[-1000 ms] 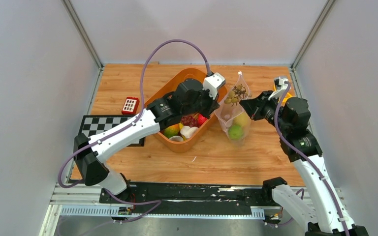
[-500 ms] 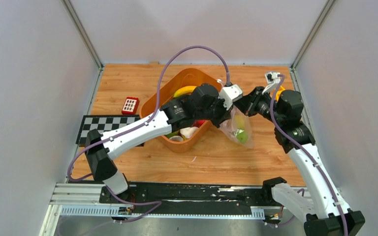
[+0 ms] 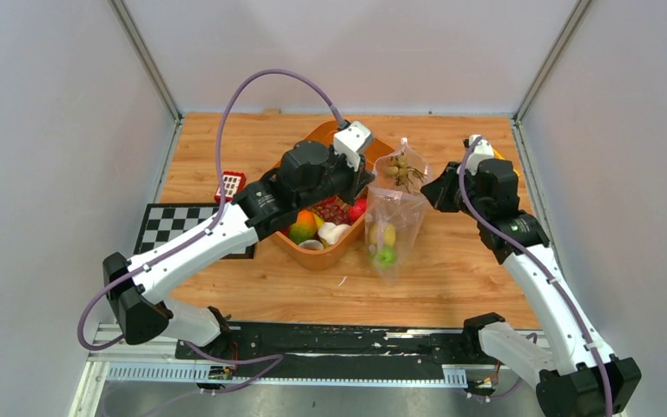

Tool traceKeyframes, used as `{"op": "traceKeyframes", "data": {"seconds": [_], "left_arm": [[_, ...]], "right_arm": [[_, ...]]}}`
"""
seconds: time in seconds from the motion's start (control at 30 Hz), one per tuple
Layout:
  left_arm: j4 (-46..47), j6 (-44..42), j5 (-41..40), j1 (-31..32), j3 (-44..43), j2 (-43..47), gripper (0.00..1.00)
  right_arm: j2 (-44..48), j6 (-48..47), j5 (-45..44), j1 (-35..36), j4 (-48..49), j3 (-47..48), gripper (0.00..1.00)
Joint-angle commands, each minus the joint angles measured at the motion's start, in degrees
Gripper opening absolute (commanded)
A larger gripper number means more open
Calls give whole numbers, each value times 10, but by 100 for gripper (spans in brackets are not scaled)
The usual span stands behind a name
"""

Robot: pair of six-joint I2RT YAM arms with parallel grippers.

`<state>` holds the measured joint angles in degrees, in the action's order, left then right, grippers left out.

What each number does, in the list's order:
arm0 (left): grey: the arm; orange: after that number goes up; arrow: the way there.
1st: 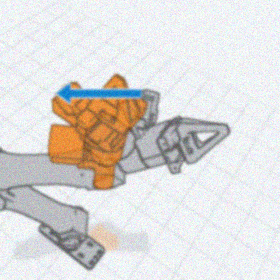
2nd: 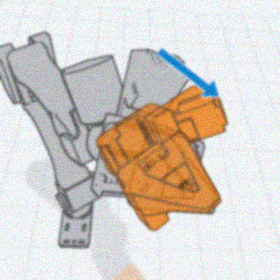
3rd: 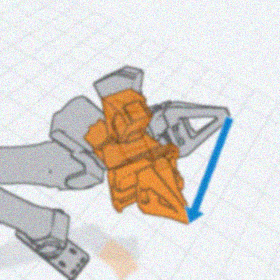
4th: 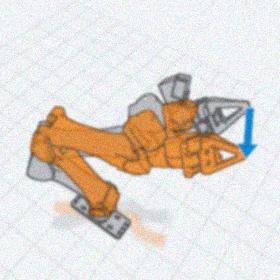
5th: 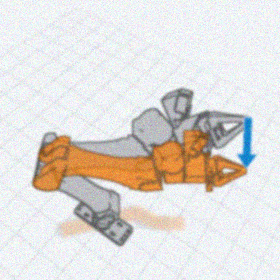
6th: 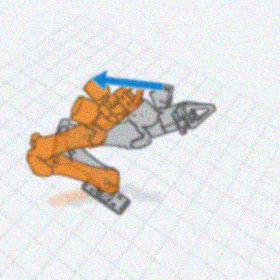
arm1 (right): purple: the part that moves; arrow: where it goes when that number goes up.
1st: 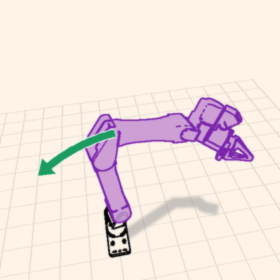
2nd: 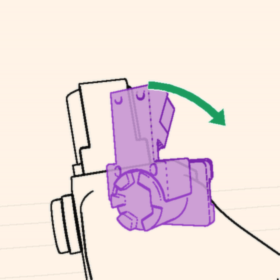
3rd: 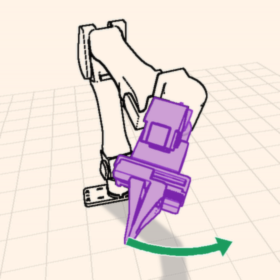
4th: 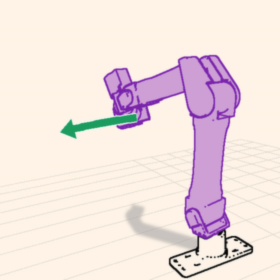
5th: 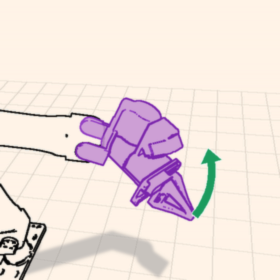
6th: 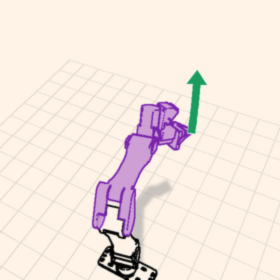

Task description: Place the food in the zip-top bag and seal the zipper

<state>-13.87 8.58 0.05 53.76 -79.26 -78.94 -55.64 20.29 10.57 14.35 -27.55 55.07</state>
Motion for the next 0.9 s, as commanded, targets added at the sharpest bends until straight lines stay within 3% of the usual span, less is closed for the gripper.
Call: {"op": "traceKeyframes", "data": {"seconds": [0.0,0.13,0.23,0.37,0.5,0.6,0.73,0.87], "left_arm": [[0,29,-61,-2,-7,-11,0],[-22,36,-69,-2,-30,-40,0],[-4,32,27,-1,-40,-52,0],[34,20,63,7,-22,-35,0],[34,9,61,7,-12,-23,0],[42,9,63,7,-7,-21,0],[42,9,65,7,-13,-27,0],[43,8,66,7,-18,-26,0]], "right_arm": [[36,1,45,-1,45,-4,0],[66,3,104,-2,90,-4,0],[82,1,200,-9,138,-3,0],[92,37,20,-9,84,-4,0],[36,-16,15,-9,-22,42,1],[34,-39,18,-9,-35,53,17],[69,-55,32,-9,-8,60,54],[76,-76,41,-9,-19,108,59]]}}
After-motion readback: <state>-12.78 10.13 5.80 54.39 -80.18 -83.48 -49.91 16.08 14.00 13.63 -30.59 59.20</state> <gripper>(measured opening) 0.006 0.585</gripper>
